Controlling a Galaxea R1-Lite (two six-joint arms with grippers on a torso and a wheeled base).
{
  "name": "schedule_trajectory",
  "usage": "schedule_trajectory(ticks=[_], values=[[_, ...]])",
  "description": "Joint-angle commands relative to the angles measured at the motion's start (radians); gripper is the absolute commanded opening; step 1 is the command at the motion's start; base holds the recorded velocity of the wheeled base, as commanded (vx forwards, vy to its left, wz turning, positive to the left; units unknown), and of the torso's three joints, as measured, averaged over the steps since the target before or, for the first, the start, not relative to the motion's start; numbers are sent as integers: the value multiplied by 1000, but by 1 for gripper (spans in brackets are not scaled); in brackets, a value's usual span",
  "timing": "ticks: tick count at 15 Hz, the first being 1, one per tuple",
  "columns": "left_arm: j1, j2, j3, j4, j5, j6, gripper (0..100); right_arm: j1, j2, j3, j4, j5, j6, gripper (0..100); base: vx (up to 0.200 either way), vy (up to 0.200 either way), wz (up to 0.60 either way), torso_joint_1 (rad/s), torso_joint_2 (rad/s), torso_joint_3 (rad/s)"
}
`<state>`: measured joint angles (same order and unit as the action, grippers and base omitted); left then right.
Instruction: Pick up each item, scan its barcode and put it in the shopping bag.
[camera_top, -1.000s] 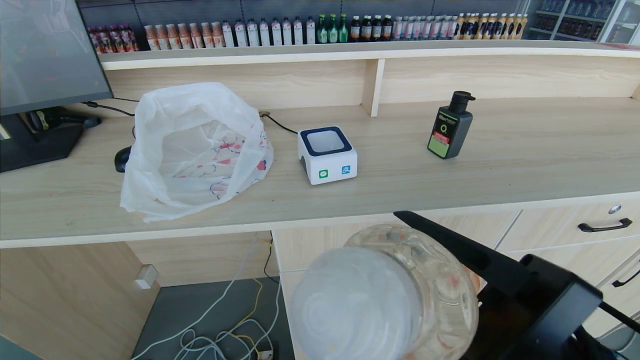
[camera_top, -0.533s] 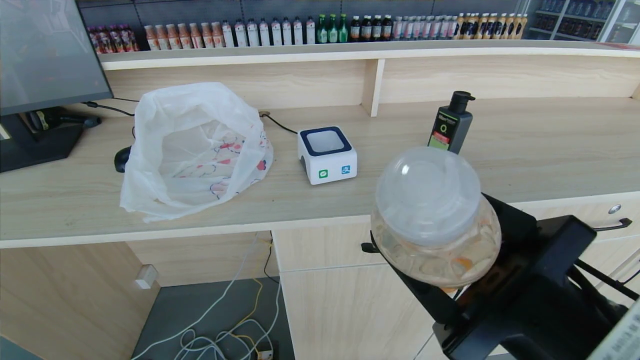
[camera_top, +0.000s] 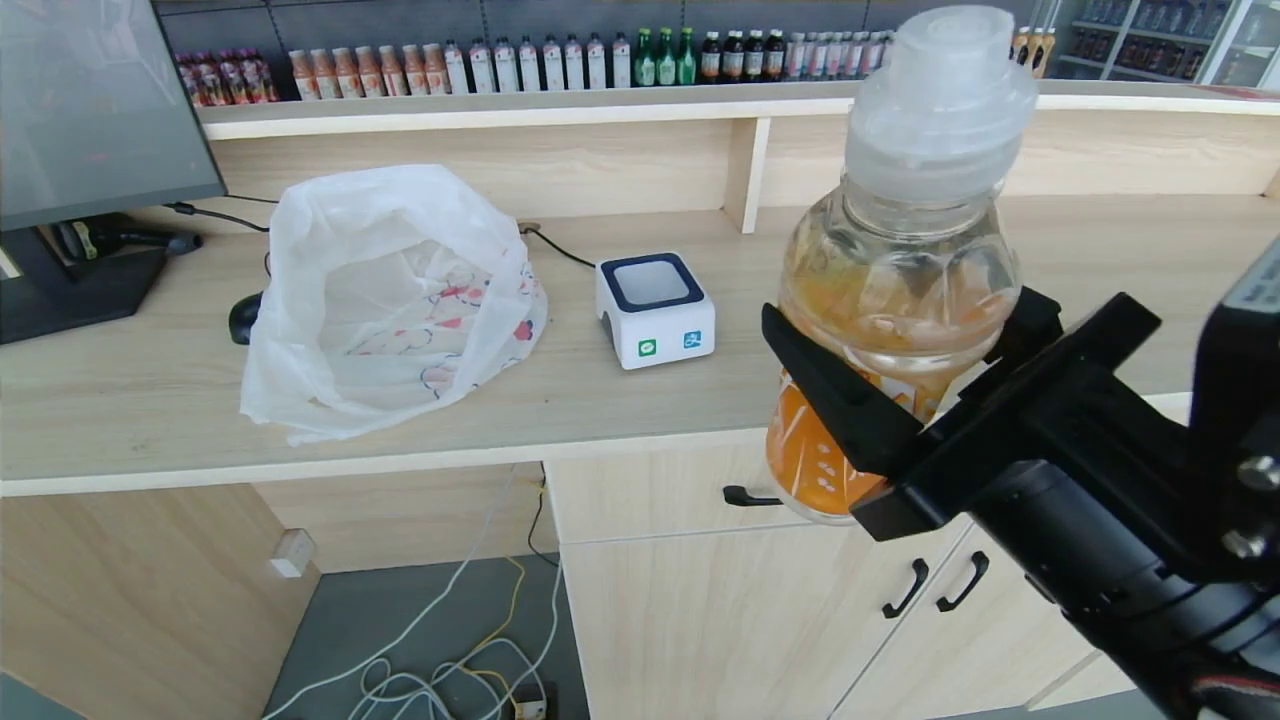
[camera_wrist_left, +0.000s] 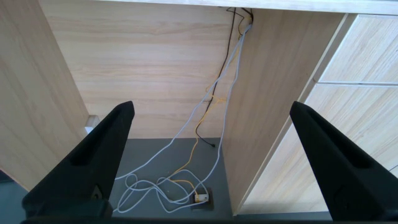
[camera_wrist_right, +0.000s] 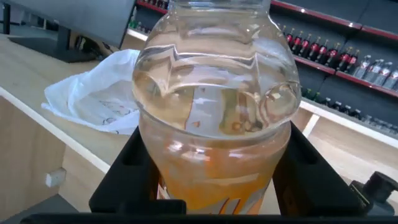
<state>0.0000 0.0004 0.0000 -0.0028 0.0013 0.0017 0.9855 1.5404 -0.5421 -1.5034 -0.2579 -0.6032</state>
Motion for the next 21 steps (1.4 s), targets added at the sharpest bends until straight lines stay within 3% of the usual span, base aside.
schedule_trajectory(ticks=[1, 4, 8, 10, 13, 21], values=[[0, 0, 0, 0, 0, 0, 100, -4, 6, -91, 34, -1, 29, 0, 0, 0, 0, 0, 0, 0], [0, 0, 0, 0, 0, 0, 100, -11, 10, -194, 149, -15, 183, 0, 0, 0, 0, 0, 0, 0], [0, 0, 0, 0, 0, 0, 100, -137, 29, -225, 166, -20, 376, 0, 0, 0, 0, 0, 0, 0], [0, 0, 0, 0, 0, 0, 100, -197, 72, -280, 178, 22, 410, 0, 0, 0, 0, 0, 0, 0], [0, 0, 0, 0, 0, 0, 100, -202, 147, -420, 206, 23, 433, 0, 0, 0, 0, 0, 0, 0], [0, 0, 0, 0, 0, 0, 100, -225, 210, -503, 203, -4, 459, 0, 0, 0, 0, 0, 0, 0]])
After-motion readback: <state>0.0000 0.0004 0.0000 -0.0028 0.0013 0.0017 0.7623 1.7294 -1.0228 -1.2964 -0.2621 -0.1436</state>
